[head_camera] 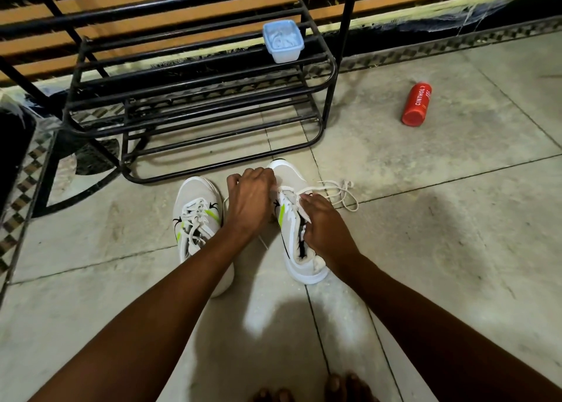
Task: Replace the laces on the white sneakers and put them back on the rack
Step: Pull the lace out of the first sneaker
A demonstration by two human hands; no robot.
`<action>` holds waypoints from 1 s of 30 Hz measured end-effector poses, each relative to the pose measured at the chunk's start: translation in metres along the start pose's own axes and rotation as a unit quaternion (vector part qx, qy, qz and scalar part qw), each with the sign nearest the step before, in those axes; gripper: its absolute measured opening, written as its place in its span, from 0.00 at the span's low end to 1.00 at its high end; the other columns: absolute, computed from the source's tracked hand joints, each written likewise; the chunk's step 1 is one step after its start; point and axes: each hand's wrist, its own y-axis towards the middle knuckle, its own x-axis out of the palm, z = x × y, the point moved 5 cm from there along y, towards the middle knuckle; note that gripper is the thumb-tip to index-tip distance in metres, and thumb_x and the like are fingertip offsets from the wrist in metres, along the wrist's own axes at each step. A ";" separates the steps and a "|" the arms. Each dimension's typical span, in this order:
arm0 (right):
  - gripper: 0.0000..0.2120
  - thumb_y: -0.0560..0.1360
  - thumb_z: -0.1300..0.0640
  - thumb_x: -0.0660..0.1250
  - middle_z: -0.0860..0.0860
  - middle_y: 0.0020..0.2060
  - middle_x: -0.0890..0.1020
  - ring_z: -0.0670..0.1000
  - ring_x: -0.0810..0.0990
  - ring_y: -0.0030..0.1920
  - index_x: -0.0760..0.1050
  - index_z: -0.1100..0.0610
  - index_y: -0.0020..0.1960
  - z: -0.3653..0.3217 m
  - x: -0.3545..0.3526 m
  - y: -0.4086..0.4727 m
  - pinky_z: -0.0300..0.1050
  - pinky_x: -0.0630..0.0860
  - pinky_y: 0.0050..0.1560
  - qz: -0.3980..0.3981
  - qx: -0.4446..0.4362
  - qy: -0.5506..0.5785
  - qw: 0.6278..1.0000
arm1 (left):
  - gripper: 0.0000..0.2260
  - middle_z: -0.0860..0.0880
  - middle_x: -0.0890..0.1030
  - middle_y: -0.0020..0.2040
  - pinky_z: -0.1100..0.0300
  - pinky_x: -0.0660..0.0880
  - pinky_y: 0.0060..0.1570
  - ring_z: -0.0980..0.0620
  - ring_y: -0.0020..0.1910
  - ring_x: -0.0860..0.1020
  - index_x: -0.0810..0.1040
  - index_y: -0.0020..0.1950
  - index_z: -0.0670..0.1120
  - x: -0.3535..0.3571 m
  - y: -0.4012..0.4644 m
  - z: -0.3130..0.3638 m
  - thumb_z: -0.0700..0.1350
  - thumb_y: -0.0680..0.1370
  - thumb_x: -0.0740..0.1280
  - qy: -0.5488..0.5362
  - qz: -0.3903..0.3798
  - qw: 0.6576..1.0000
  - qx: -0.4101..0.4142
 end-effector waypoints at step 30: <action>0.22 0.68 0.56 0.57 0.58 0.55 0.83 0.63 0.79 0.62 0.80 0.64 0.55 -0.023 -0.012 -0.001 0.61 0.75 0.63 -0.026 0.036 -0.126 0.991 | 0.06 0.46 0.75 0.38 0.61 0.67 0.29 0.52 0.32 0.75 0.71 0.53 0.36 -0.158 0.032 0.027 0.35 0.80 0.56 -0.258 0.280 0.923 0.055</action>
